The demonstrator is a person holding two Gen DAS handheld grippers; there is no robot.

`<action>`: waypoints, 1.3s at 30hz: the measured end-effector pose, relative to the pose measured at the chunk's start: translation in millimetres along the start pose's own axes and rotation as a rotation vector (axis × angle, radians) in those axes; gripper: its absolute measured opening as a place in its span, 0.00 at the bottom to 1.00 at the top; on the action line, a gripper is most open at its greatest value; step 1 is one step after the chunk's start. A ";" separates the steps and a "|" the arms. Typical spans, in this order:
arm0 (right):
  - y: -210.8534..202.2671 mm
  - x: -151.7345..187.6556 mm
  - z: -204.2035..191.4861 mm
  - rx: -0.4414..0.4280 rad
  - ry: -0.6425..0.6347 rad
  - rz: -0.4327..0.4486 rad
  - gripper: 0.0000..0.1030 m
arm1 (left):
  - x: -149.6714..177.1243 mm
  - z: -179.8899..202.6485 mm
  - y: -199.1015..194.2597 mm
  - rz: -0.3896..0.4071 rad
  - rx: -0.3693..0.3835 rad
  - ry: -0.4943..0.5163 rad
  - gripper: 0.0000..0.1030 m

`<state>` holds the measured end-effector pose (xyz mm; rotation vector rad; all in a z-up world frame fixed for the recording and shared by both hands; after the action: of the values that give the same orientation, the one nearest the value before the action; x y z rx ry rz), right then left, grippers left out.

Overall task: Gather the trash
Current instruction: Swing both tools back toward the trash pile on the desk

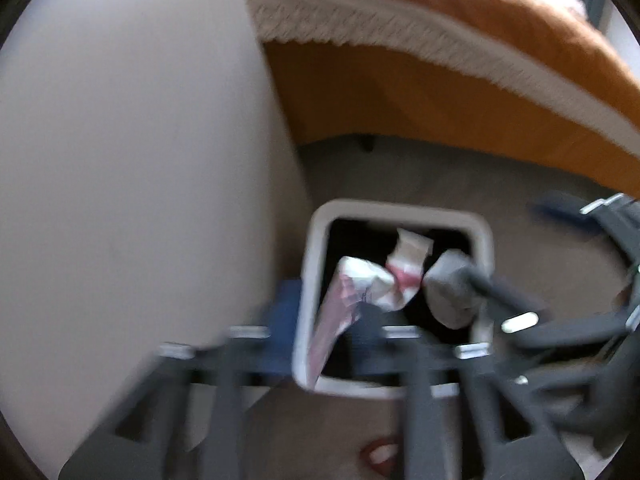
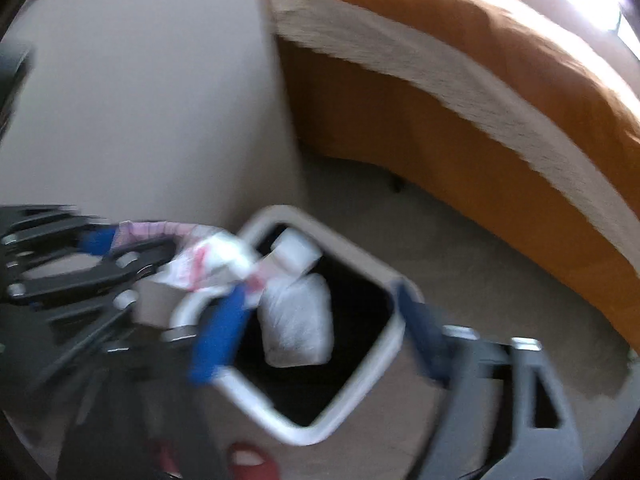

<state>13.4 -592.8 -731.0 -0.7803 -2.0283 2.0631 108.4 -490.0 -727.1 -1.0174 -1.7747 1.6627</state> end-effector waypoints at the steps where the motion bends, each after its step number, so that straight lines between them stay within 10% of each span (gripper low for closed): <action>1: -2.5 1.3 8.4 -0.019 0.021 0.000 0.96 | -1.5 -2.8 -0.3 0.005 0.036 -0.015 0.74; 7: -49.4 -2.4 28.9 0.013 0.053 0.036 0.96 | -9.5 0.5 -41.0 0.042 0.039 -0.043 0.93; 26: -397.0 -51.1 33.6 0.056 0.081 0.358 0.96 | -29.3 -4.4 -365.4 0.289 0.160 -0.112 0.95; 39: -536.5 -106.0 -150.1 -0.225 -0.256 0.579 0.96 | 80.0 -166.1 -534.1 0.475 -0.079 -0.421 0.95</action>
<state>37.4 -465.2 -179.0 -1.3403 -2.4219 2.3428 93.7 -311.9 -191.1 -1.2708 -1.9766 2.2461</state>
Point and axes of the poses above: each gripper's, at about its wrist camera, not at the fingertips, and y roughly the way its jaws point, z to its right, x to its underside, the point moved 10 cm from there along y, roughly the way its jaws point, and after that the axes turned 13 degrees about -z, right-handed, at the moved point
